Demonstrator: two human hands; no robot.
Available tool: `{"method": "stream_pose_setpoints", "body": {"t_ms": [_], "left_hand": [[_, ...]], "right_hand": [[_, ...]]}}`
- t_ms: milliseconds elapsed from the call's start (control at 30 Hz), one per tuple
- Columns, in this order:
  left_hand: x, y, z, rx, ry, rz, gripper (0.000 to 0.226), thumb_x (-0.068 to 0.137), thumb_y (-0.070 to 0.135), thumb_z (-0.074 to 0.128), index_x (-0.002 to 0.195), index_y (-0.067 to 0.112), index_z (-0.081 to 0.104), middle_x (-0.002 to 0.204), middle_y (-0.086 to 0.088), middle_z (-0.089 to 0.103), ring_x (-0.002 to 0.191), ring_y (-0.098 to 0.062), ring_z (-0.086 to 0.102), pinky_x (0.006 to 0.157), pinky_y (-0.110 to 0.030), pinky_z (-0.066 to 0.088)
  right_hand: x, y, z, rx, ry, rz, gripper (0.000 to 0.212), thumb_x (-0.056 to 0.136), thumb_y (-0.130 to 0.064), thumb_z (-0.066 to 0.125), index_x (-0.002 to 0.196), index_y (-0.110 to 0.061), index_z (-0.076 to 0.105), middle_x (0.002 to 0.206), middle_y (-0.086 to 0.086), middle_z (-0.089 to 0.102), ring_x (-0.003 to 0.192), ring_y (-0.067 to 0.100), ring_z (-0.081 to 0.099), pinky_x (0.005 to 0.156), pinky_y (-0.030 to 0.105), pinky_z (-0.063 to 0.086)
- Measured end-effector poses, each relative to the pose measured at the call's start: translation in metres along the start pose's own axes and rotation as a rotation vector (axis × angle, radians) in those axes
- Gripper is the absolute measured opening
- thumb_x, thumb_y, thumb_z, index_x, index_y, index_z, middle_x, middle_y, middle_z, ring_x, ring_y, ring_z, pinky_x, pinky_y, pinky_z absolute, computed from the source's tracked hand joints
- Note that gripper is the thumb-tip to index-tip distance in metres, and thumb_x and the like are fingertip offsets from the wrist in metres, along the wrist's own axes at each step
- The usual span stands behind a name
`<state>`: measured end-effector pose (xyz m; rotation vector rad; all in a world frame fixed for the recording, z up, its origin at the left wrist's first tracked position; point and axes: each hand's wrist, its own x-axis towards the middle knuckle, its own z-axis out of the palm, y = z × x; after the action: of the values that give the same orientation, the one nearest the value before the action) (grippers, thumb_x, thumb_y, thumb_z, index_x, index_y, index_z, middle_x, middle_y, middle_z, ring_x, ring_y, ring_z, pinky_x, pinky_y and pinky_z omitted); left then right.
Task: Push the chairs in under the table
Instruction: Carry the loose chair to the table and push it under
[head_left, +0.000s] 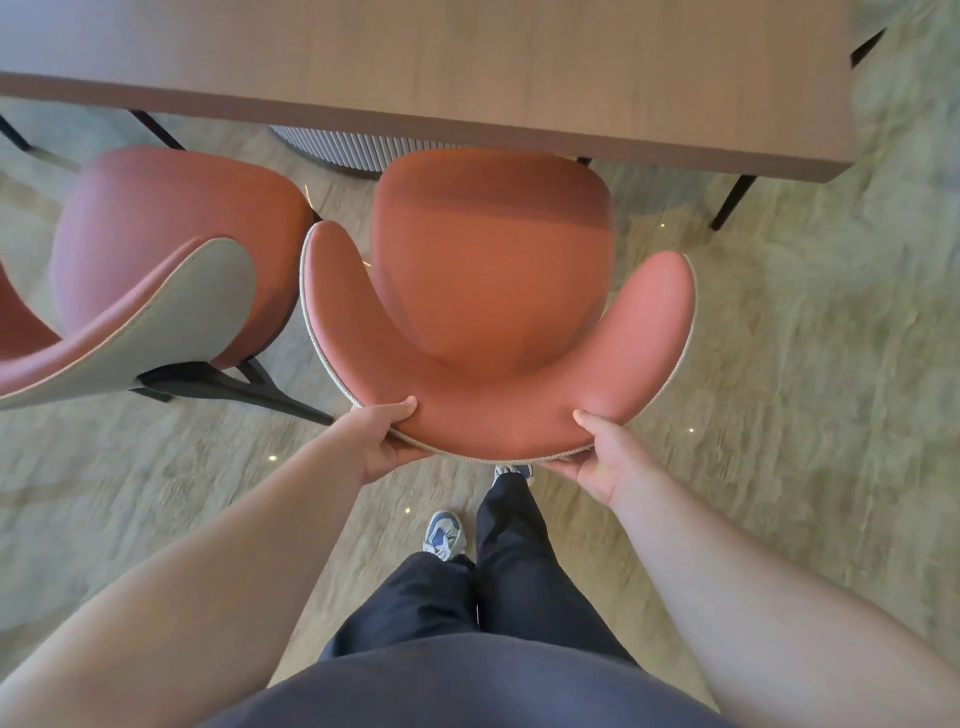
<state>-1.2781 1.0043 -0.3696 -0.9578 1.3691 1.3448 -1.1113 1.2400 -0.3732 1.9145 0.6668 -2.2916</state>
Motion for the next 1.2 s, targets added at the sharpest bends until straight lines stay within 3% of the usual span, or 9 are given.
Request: {"method": "stream_pose_setpoints", "body": {"t_ms": [100,233,600,800,1067,1200], "left_hand": [[0.002,0.013,0.008,-0.002,0.014,-0.015,0.035,0.098,0.004,0.069,0.129,0.002,0.052,0.115,-0.019,0.070,0.100,-0.036,0.071,0.049,-0.053,0.062],[0.008,0.025,0.014,-0.011,-0.001,-0.007,0.026,0.098,0.005,0.070,0.120,0.002,0.056,0.114,-0.019,0.071,0.100,-0.036,0.071,0.052,-0.054,0.063],[0.020,0.050,0.023,0.001,0.022,-0.022,0.036,0.097,0.006,0.071,0.129,0.006,0.054,0.116,-0.019,0.072,0.102,-0.036,0.073,0.059,-0.053,0.064],[0.026,0.064,0.026,0.001,0.025,-0.013,0.046,0.095,0.004,0.072,0.135,0.007,0.050,0.122,-0.022,0.070,0.103,-0.040,0.073,0.061,-0.054,0.064],[0.030,0.079,0.033,-0.002,0.019,0.008,0.044,0.094,0.002,0.073,0.132,0.007,0.051,0.118,-0.023,0.071,0.077,-0.035,0.081,0.060,-0.053,0.063],[0.028,0.077,0.032,-0.003,0.010,0.044,0.047,0.093,0.008,0.077,0.132,0.007,0.052,0.119,-0.023,0.072,0.083,-0.035,0.081,0.064,-0.053,0.064]], "right_hand": [[0.003,-0.012,0.008,-0.006,0.014,0.007,0.037,0.097,-0.009,0.064,0.133,-0.014,0.055,0.128,0.017,0.063,0.105,0.043,0.067,0.073,0.067,0.060],[0.007,-0.024,0.019,-0.017,0.009,0.002,0.031,0.099,-0.012,0.063,0.129,-0.015,0.056,0.131,0.016,0.063,0.101,0.040,0.069,0.081,0.066,0.059],[0.017,-0.041,0.033,-0.008,0.018,-0.005,0.019,0.097,-0.014,0.066,0.116,-0.018,0.063,0.124,0.014,0.067,0.106,0.039,0.068,0.068,0.054,0.062],[0.017,-0.052,0.044,-0.023,0.028,-0.072,0.023,0.098,-0.013,0.064,0.118,-0.022,0.060,0.124,0.011,0.066,0.108,0.038,0.068,0.079,0.064,0.060],[0.018,-0.065,0.053,-0.024,0.023,-0.083,0.023,0.098,-0.013,0.063,0.120,-0.018,0.061,0.124,0.012,0.066,0.106,0.038,0.069,0.073,0.058,0.062],[0.018,-0.065,0.053,-0.063,0.044,-0.097,0.031,0.097,-0.019,0.067,0.127,-0.018,0.058,0.128,0.013,0.065,0.108,0.039,0.069,0.077,0.061,0.062]]}}
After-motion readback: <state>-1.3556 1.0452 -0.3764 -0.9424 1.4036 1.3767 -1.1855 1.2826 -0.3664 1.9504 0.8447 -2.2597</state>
